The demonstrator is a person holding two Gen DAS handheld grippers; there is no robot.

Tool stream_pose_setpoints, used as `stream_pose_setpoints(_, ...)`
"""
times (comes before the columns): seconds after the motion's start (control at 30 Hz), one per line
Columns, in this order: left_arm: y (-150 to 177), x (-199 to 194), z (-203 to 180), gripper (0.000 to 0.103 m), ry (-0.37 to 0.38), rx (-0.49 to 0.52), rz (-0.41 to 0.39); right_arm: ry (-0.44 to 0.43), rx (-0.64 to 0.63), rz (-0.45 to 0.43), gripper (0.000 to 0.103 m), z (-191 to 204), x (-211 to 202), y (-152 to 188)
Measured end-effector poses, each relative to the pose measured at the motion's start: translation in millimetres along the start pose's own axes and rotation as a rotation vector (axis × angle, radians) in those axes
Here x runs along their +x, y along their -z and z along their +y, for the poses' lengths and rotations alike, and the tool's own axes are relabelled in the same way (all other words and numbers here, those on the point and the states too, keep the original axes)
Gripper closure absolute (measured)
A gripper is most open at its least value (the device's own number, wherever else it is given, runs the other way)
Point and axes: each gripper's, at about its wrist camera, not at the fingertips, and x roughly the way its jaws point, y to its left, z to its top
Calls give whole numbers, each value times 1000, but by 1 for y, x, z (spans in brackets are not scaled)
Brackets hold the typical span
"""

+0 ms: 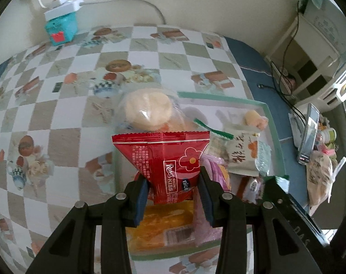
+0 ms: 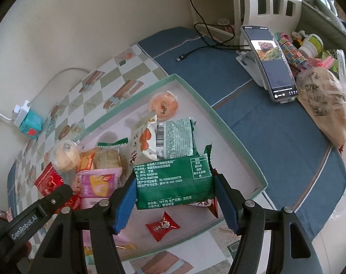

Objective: Organize snacks

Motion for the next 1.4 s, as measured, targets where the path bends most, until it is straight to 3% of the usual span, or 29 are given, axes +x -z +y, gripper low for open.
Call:
stream_pose_setpoints(0.37, 2, 7, -6, 59, 10, 15, 26, -7, -12, 31, 32, 6, 10, 2)
stream_pose_setpoints(0.47, 1, 7, -3, 46, 10, 2, 25, -10, -22, 30, 32, 8, 11, 2)
stream_pose_setpoints(0.63, 0, 6, 2, 41, 10, -14, 22, 1, -41, 26, 32, 14, 10, 2)
stream_pose_setpoints(0.7, 0, 5, 4, 26, 19, -25, 25, 2, -42, 26, 31, 14, 10, 2)
stream_pose_setpoints(0.83, -1, 2, 8, 26, 26, -41, 22, 7, -42, 27, 30, 14, 12, 2)
stream_pose_setpoints(1.0, -1, -2, 16, 19, 25, -68, 18, -6, -36, 33, 20, 15, 13, 3)
stream_pose_setpoints(1.17, -2, -8, 24, 19, 23, -84, 6, -4, -45, 32, 17, 18, 14, 4)
stream_pose_setpoints(1.23, -2, -12, 27, 19, 21, -88, -5, -3, -45, 32, 10, 18, 15, 4)
stream_pose_setpoints(1.27, -1, -14, 30, 16, 16, -89, -12, -2, -46, 29, 0, 18, 15, 4)
stream_pose_setpoints(1.3, -1, -17, 32, 9, 8, -92, -21, 0, -47, 25, 0, 18, 14, 4)
stream_pose_setpoints(1.4, 1, -27, 43, 5, -37, -110, -65, -9, -49, 21, 0, 18, 10, 5)
